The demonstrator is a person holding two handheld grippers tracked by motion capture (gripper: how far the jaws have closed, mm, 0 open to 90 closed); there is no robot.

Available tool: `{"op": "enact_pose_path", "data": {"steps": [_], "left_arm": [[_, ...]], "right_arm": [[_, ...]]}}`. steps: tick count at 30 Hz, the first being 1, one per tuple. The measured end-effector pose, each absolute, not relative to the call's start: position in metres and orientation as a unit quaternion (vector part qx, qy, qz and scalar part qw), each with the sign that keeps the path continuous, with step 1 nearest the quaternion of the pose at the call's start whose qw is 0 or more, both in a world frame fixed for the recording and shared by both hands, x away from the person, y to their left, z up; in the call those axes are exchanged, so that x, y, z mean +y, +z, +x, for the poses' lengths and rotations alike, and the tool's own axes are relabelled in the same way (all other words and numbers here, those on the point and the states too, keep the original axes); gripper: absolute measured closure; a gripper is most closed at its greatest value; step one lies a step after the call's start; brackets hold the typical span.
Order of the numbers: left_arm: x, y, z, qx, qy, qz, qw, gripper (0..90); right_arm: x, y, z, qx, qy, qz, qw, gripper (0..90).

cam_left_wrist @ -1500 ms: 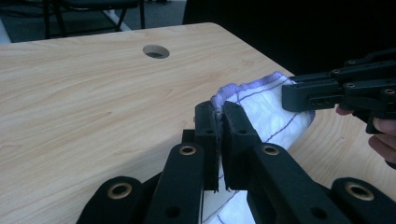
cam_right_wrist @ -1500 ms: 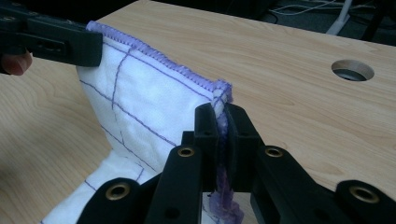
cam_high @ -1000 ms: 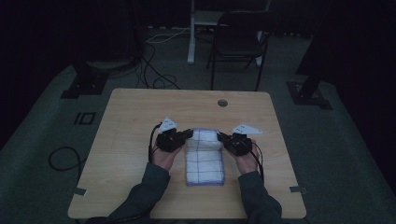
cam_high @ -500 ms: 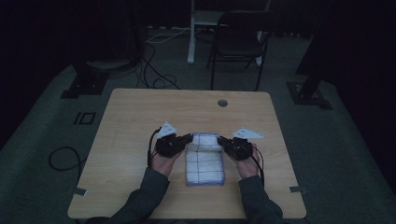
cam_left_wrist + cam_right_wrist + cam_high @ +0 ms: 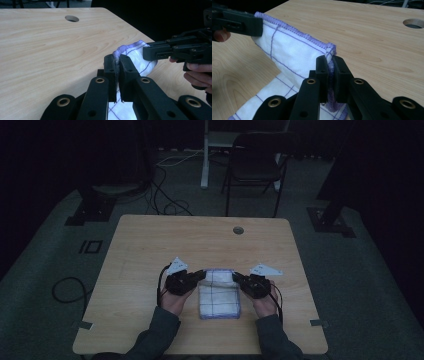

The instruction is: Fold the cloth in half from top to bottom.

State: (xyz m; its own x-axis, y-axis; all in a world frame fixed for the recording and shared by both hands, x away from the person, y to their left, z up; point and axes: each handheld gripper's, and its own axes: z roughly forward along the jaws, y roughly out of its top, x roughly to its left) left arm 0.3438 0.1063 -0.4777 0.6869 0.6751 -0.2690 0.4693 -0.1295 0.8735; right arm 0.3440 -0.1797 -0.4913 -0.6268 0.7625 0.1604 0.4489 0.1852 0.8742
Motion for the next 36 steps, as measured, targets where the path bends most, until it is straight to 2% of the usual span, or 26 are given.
{"op": "enact_pose_path", "data": {"steps": [36], "left_arm": [[0.109,-0.501,0.316,0.390,0.080,0.750,0.529,86.1]], "right_arm": [[-0.182,-0.511,0.321,0.754,0.499,0.405,0.140,84.7]]}}
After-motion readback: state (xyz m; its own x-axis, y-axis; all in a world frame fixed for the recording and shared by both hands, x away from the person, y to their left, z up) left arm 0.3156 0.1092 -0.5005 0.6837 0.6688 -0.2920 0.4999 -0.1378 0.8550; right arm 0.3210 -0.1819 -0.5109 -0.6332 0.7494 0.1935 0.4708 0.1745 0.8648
